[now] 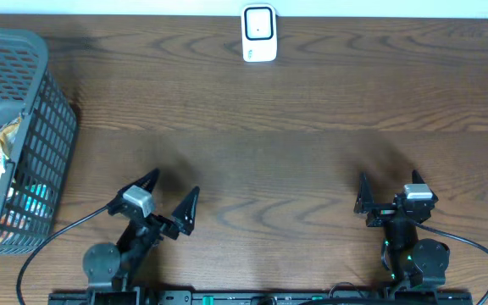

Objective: Scan the item barcode
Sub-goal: 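Swing the left gripper over to the grey basket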

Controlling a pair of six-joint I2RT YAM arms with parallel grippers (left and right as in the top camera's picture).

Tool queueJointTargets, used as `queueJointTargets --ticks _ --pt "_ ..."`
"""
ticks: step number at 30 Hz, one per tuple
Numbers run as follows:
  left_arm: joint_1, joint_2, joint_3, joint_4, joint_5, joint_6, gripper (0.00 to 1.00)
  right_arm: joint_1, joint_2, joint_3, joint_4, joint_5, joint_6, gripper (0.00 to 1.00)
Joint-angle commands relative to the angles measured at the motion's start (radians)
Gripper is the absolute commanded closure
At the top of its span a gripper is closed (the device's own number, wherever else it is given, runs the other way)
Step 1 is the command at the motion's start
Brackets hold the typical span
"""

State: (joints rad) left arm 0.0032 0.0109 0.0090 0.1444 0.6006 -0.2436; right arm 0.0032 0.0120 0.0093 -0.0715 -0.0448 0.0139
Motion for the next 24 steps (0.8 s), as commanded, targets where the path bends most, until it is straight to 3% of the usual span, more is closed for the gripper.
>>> queueJointTargets --ticks 1,4,6,10,13,16,19,21,24 --pt "-0.003 -0.007 -0.005 0.182 0.100 -0.146 0.02 0.004 -0.006 -0.004 -0.003 0.009 -0.011 0.01" --pt "-0.003 -0.007 0.007 0.460 0.091 -0.159 0.03 0.004 -0.006 -0.004 -0.003 0.009 -0.011 0.01" --pt "-0.003 -0.007 0.041 0.534 0.035 -0.159 0.02 0.004 -0.006 -0.004 -0.003 0.009 -0.011 0.01" --pt "-0.003 0.023 0.163 0.485 -0.130 -0.139 0.02 0.004 -0.006 -0.004 -0.003 0.009 -0.011 0.01" --pt "-0.003 0.112 0.294 0.445 -0.142 -0.052 0.03 0.004 -0.006 -0.004 -0.003 0.009 -0.011 0.01" --pt "-0.003 0.259 0.504 0.272 -0.141 -0.037 0.02 0.004 -0.006 -0.004 -0.003 0.009 -0.011 0.01" --pt "-0.003 0.466 0.817 -0.110 -0.100 0.028 0.03 0.004 -0.006 -0.004 -0.003 0.009 -0.011 0.01" --pt "-0.003 0.628 1.043 -0.382 0.031 0.171 0.03 0.004 -0.006 -0.004 -0.003 0.009 -0.011 0.01" --pt "-0.003 0.817 1.279 -0.640 0.296 0.312 0.02 0.004 -0.006 -0.004 -0.003 0.009 -0.011 0.01"
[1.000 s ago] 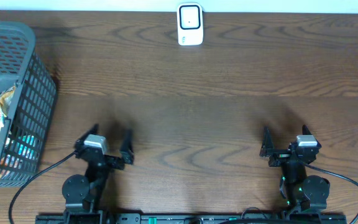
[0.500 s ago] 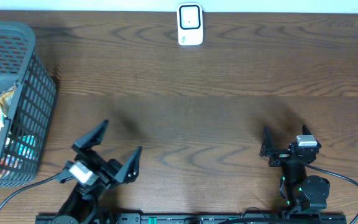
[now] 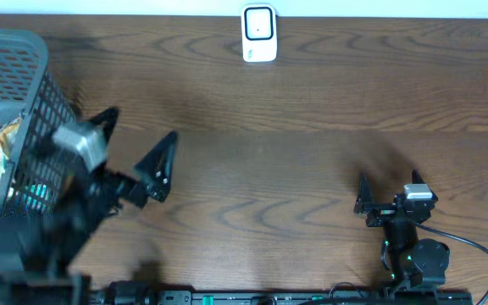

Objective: Scan the item barcode
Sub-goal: 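Swing the left gripper over to the grey basket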

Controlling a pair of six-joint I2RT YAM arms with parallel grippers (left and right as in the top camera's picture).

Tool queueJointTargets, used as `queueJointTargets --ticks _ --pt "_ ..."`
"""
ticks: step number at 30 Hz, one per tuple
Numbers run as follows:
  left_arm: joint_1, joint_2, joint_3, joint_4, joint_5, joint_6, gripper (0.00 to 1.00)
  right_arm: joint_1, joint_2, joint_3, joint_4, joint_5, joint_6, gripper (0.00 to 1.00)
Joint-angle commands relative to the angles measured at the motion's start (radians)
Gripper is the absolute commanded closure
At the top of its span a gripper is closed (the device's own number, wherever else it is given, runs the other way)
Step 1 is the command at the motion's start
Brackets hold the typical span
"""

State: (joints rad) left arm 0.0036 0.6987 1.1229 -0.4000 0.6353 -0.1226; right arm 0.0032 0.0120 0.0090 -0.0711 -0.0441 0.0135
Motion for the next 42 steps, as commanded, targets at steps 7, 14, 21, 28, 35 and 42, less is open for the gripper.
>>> queueJointTargets --ticks 7,14,21,28,35,42 --pt "0.006 0.354 0.372 -0.184 0.242 0.238 0.03 0.004 -0.006 -0.003 -0.003 0.008 -0.011 0.01" --pt "0.110 0.576 0.812 -0.460 -0.305 0.145 0.02 0.004 -0.006 -0.003 -0.003 0.008 -0.011 0.01" --pt "0.233 0.837 1.117 -0.778 -0.940 0.126 0.02 0.004 -0.006 -0.003 -0.003 0.008 -0.011 0.01" --pt "0.383 0.911 1.035 -0.762 -1.055 0.095 0.02 0.004 -0.006 -0.003 -0.003 0.008 -0.011 0.01" --pt "0.465 0.918 1.000 -0.762 -1.012 0.100 0.02 0.004 -0.006 -0.003 -0.003 0.008 -0.011 0.01" --pt "0.577 0.949 0.843 -0.758 -1.010 0.213 0.02 0.004 -0.006 -0.003 -0.003 0.008 -0.011 0.01"
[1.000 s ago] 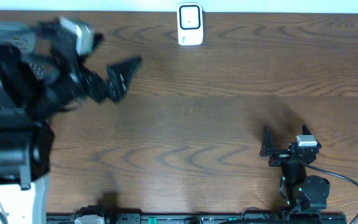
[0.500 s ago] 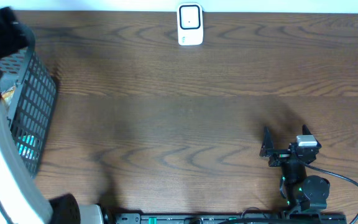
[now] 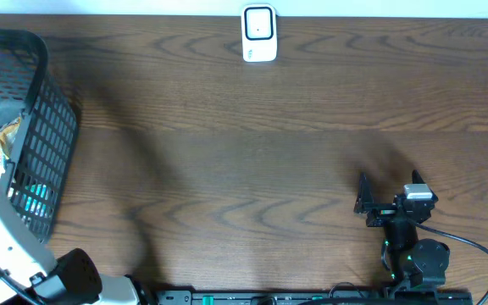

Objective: Scan the item barcode
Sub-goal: 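Swing the left gripper over to the grey basket, then grasp a yellow snack package in the basket with the left gripper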

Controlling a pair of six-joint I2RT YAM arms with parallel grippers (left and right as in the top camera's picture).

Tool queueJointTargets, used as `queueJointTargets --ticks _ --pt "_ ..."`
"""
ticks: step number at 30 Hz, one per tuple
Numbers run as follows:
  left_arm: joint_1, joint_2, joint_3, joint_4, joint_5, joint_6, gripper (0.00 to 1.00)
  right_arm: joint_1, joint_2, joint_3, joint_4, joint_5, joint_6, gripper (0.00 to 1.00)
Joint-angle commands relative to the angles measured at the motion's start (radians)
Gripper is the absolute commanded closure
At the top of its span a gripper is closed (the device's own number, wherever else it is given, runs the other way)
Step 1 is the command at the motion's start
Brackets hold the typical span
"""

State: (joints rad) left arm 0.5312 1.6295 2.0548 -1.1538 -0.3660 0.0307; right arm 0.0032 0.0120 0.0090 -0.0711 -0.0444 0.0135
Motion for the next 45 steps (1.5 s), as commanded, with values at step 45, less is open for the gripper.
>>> queueJointTargets --ticks 45 --pt "0.175 0.419 -0.404 0.271 0.207 0.421 0.02 0.004 -0.006 -0.003 -0.003 0.008 -0.011 0.01"
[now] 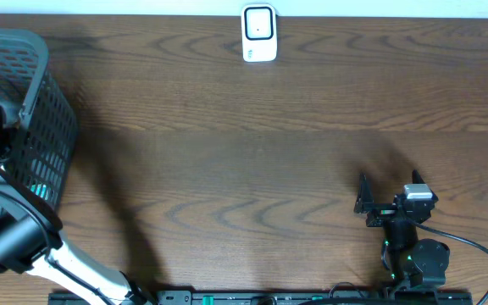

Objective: Scan the item barcode
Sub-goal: 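Grasp a yellow snack package in the basket with the left gripper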

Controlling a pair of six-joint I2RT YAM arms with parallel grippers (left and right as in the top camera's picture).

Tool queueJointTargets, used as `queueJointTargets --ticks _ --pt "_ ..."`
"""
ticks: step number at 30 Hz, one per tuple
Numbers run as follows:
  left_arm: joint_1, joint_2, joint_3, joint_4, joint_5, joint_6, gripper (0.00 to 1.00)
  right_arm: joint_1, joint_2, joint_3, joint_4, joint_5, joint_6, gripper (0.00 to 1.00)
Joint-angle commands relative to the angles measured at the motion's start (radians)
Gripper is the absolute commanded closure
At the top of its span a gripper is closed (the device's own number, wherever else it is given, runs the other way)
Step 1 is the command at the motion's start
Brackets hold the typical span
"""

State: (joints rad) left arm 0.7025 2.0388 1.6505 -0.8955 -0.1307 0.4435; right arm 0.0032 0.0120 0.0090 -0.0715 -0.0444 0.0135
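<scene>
The white barcode scanner stands at the table's far edge, in the middle. A grey mesh basket sits at the far left; a teal item shows through its side wall, and the other contents are covered. My left arm reaches from the front left over the basket, and its wrist end sits inside the rim at the frame's left edge. Its fingers are hidden. My right gripper rests open near the front right, nothing between its fingers, far from basket and scanner.
Bare brown wood runs between the basket and the scanner. The right arm's base and cable sit at the front right. A black rail runs along the front edge.
My left arm has shifted: its dark elbow link now lies across the basket's near side, and the wrist end is inside the rim, covering the packet seen before. The right arm is unchanged.
Both grippers first rested open near the front edge, packets showing in the basket. Then the left gripper was raised, open, beside the basket's right wall. Later the arm was over the basket at the left edge, gripper out of view. Now its wrist is inside.
</scene>
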Motion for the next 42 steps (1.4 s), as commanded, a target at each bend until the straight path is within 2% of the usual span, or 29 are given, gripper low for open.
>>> queueJointTargets --ticks 1,5,7,9,13,17,18,19,23,26,35,39,42 --pt "0.004 0.011 0.001 0.025 -0.029 0.008 0.05 0.004 -0.006 -0.003 -0.003 0.008 -0.011 0.01" --pt "0.004 0.016 0.000 0.053 -0.028 0.005 0.12 0.004 -0.006 -0.003 -0.003 0.008 -0.011 0.01" --pt "0.004 0.020 0.000 0.062 -0.031 0.005 0.21 0.004 -0.006 -0.003 -0.003 0.008 -0.011 0.01" --pt "0.004 0.022 0.000 0.069 -0.040 0.005 0.36 0.004 -0.006 -0.003 -0.003 0.008 -0.011 0.01" --pt "0.004 0.022 0.000 0.075 -0.039 0.004 0.48 0.004 -0.006 -0.003 -0.003 0.008 -0.011 0.01" --pt "0.004 0.021 0.001 0.075 -0.039 -0.040 0.73 0.004 -0.006 -0.003 -0.003 0.008 -0.011 0.01" --pt "0.004 0.019 0.003 0.075 -0.039 -0.058 0.87 0.004 -0.006 -0.003 -0.003 0.008 -0.011 0.01" --pt "0.003 0.016 0.008 0.072 -0.039 -0.079 0.92 0.004 -0.006 -0.003 -0.003 0.008 -0.011 0.01" --pt "-0.002 -0.024 0.039 0.068 -0.038 -0.201 0.92 0.004 -0.006 -0.003 -0.003 0.008 -0.011 0.01" --pt "-0.007 -0.095 0.047 0.074 -0.035 -0.250 0.93 0.004 -0.006 -0.003 -0.003 0.008 -0.011 0.01" --pt "-0.008 -0.425 0.047 0.149 -0.035 -0.370 0.93 0.004 -0.006 -0.003 -0.003 0.008 -0.011 0.01" --pt "-0.008 -0.570 0.047 0.212 -0.034 -0.507 0.93 0.004 -0.006 -0.003 -0.003 0.008 -0.011 0.01" --pt "-0.008 -0.670 0.047 0.267 0.002 -0.705 0.92 0.004 -0.006 -0.003 -0.003 0.008 -0.011 0.01"
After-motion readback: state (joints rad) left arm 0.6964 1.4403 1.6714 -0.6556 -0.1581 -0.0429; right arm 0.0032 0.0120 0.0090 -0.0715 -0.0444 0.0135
